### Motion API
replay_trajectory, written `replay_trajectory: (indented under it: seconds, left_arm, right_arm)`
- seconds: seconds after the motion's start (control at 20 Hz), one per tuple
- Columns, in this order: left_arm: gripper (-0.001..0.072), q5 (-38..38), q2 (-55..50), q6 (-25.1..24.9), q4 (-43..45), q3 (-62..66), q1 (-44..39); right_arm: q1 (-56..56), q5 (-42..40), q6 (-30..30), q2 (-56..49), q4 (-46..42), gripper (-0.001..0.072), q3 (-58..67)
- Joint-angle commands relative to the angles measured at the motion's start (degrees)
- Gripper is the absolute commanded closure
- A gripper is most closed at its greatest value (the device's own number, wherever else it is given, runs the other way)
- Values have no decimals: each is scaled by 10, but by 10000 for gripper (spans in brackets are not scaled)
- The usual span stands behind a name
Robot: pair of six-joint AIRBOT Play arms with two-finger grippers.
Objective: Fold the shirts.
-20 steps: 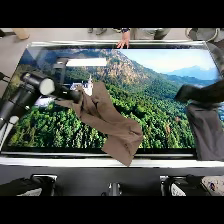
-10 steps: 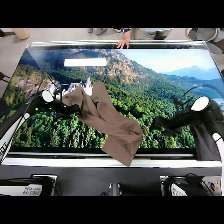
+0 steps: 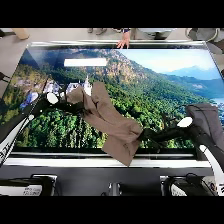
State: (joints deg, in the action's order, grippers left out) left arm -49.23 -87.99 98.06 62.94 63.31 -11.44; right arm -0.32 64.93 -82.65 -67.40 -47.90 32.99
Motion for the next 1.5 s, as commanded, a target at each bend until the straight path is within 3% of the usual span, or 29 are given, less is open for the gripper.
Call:
replay_trajectory:
  seconds: [0.0, 0.1, 0.15, 0.2, 0.35, 0.4, 0.55, 0.7, 0.9, 1.1, 1.2, 1.35, 1.45]
  left_arm:
    - [679, -7, 34, -13, -4, 0, -2]
    - [679, -12, 63, -17, -4, 0, -2]
    - [679, -12, 76, -17, -4, 0, -2]
    - [679, -11, 92, -19, -3, 0, -2]
    - [680, -11, 163, -74, 2, 21, -2]
    - [681, -11, 199, -90, 17, 44, -2]
    - [681, -2, 318, -92, 82, 169, -2]
    - [681, 51, 423, -85, 99, 320, -2]
    - [681, 70, 500, -59, 94, 386, -14]
    - [681, 48, 492, -55, 134, 385, -14]
    - [681, 0, 460, -55, 173, 383, -14]
    - [681, -101, 374, -55, 196, 353, -14]
    - [680, -119, 306, -55, 196, 297, -14]
  right_arm:
    - [91, -135, 8, 0, 53, 16, -12]
    - [141, -210, -25, 0, 66, 48, -12]
    - [152, -220, -39, 0, 70, 316, -12]
    - [152, -210, -39, 0, 81, 700, -9]
    - [130, -121, 42, 33, 46, 692, 65]
    - [112, -92, 42, 56, 7, 692, 114]
    - [43, -43, 38, 151, -88, 691, 322]
    - [-7, -71, -5, 246, -141, 691, 524]
    - [-9, -76, -54, 320, -136, 690, 613]
    - [-9, -53, -89, 327, -180, 690, 613]
    - [-9, -23, -93, 310, -206, 690, 613]
    - [-9, 88, -93, 240, -263, 690, 613]
    - [-9, 188, -90, 157, -301, 689, 611]
